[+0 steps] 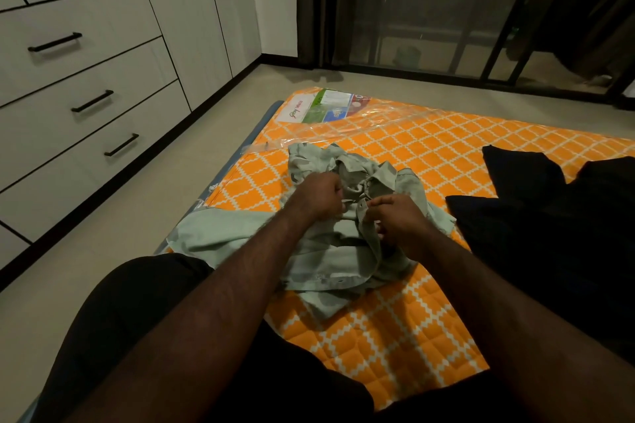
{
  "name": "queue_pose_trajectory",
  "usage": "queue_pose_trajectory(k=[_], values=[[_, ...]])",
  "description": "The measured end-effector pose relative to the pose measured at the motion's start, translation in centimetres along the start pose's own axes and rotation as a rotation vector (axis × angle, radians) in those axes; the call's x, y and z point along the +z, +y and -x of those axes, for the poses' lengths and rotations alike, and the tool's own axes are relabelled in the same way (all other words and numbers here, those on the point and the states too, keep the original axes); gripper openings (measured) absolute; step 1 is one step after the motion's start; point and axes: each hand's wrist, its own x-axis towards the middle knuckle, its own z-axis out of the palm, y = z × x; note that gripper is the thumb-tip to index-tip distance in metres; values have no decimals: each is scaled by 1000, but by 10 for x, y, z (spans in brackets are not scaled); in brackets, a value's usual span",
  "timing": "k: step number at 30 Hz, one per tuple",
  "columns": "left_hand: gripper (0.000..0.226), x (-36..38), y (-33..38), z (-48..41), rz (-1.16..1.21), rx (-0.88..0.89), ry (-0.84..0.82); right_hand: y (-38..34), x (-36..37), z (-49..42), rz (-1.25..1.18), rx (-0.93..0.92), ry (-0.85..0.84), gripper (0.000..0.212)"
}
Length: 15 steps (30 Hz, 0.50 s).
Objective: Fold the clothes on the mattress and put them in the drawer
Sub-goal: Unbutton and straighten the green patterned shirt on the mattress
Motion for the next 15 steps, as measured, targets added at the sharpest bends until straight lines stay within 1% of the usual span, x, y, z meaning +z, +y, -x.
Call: queue_pose_trajectory(k=[5, 8, 11, 13, 15], values=[[24, -3, 6, 4, 160, -18, -111, 1, 1, 0, -92, 5, -2, 15], [15, -3, 6, 3, 267, -29, -159, 5, 2, -2, -84, -9, 17, 20], [6, -4, 6, 4, 348, -24, -135, 8, 3, -4, -69, -16, 52, 22], [15, -5, 7, 5, 419, -21, -120, 8, 3, -5, -53, -14, 69, 21], [25, -4, 8, 6, 426, -24, -83, 8, 2, -6, -34, -7, 97, 16]])
